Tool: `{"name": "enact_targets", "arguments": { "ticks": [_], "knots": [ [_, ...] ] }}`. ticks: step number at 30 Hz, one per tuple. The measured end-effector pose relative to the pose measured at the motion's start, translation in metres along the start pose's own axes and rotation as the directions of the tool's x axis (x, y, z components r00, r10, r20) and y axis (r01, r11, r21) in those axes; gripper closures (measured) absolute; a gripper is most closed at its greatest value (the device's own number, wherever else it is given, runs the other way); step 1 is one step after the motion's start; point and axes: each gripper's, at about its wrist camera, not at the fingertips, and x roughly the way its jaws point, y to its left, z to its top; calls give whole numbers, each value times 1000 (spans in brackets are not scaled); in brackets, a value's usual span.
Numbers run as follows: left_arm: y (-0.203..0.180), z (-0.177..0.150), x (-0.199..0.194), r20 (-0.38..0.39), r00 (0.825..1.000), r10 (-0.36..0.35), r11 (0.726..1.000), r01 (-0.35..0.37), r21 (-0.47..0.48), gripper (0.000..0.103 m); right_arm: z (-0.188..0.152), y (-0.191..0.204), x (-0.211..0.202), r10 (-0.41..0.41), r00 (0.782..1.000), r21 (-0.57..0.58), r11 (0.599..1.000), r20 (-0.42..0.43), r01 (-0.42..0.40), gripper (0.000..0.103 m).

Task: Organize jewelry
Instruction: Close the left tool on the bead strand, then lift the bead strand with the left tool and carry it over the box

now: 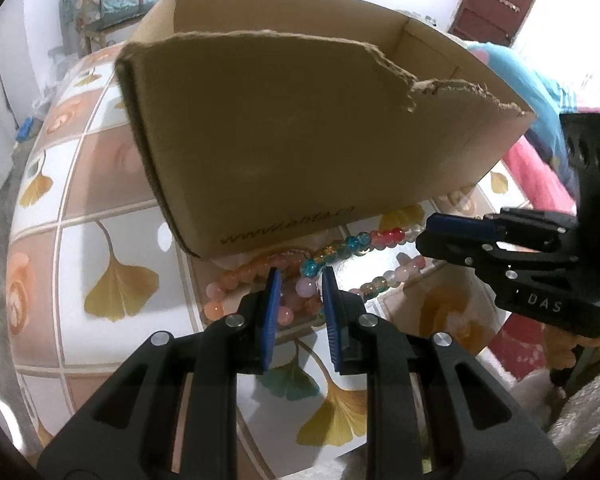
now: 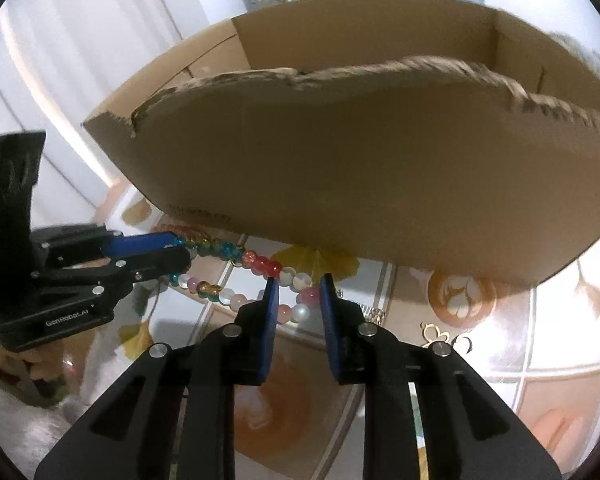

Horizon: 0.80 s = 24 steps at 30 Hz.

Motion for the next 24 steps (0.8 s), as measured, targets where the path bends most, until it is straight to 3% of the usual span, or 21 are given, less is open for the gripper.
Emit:
{"name": "enact_targets", "arguments": {
  "ticks": [2,8,24],
  "knots": [
    [-3,0,1,3,1000,15,1000,-15,18,85,0,6,3,-33,999,-34,999,-7,33,93],
    [-11,-2,-3,33,999,38,998,-40,58,94,-3,9,-6,-55,998,-73,996,15,56,93],
    [-23,-4,-40,155,988,17,996,-29,79,94,-11,18,-50,-66,989,-116,990,135,82,93]
  ]
}}
